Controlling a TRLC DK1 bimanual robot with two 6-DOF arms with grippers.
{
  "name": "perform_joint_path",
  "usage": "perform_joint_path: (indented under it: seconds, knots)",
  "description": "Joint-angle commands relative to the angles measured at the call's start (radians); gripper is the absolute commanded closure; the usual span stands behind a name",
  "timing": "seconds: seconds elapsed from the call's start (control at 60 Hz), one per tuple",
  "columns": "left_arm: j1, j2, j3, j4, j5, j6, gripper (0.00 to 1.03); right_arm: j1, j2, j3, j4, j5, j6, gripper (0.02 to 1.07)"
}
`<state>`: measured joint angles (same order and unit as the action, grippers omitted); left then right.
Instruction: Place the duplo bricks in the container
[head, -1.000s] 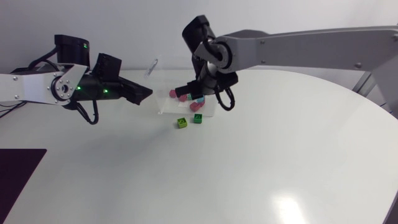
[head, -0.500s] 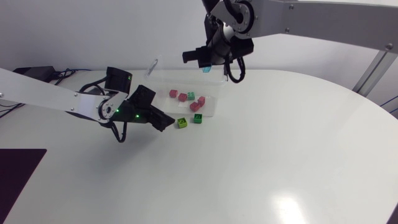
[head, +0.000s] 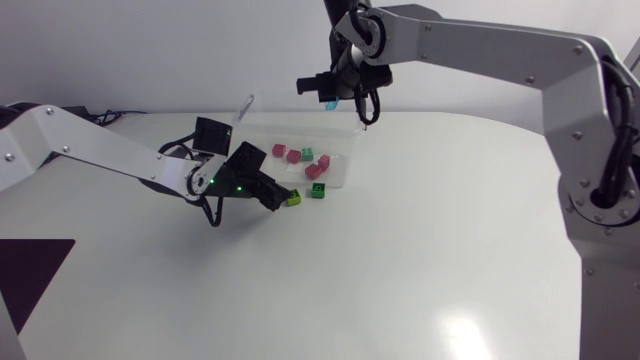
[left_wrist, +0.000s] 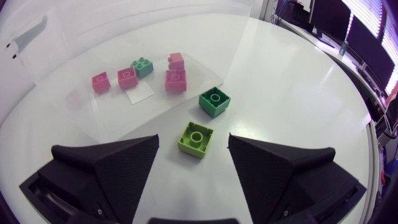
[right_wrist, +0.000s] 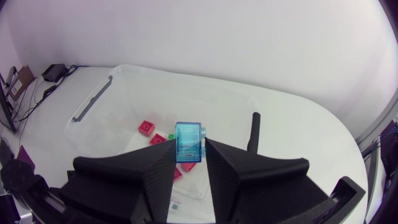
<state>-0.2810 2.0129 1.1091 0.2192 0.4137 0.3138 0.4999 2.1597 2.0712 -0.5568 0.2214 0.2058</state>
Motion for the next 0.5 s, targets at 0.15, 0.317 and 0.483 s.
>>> perform_joint_path:
  seconds: [0.15, 0.317, 0.483]
  knots:
    - [-0.012, 0.075, 0.051, 0.028, -0.003, 0.047, 0.26, -0.024, 0.103, 0.116, -0.005, -0.002, -0.006, 0.53]
    - [-0.017, 0.112, 0.072, 0.045, -0.010, 0.071, 0.26, -0.026, 0.111, 0.125, -0.029, -0.004, -0.005, 0.21]
    - [-0.021, 0.141, 0.083, 0.054, -0.016, 0.099, 0.26, -0.015, 0.043, 0.047, -0.041, -0.011, -0.006, 0.16]
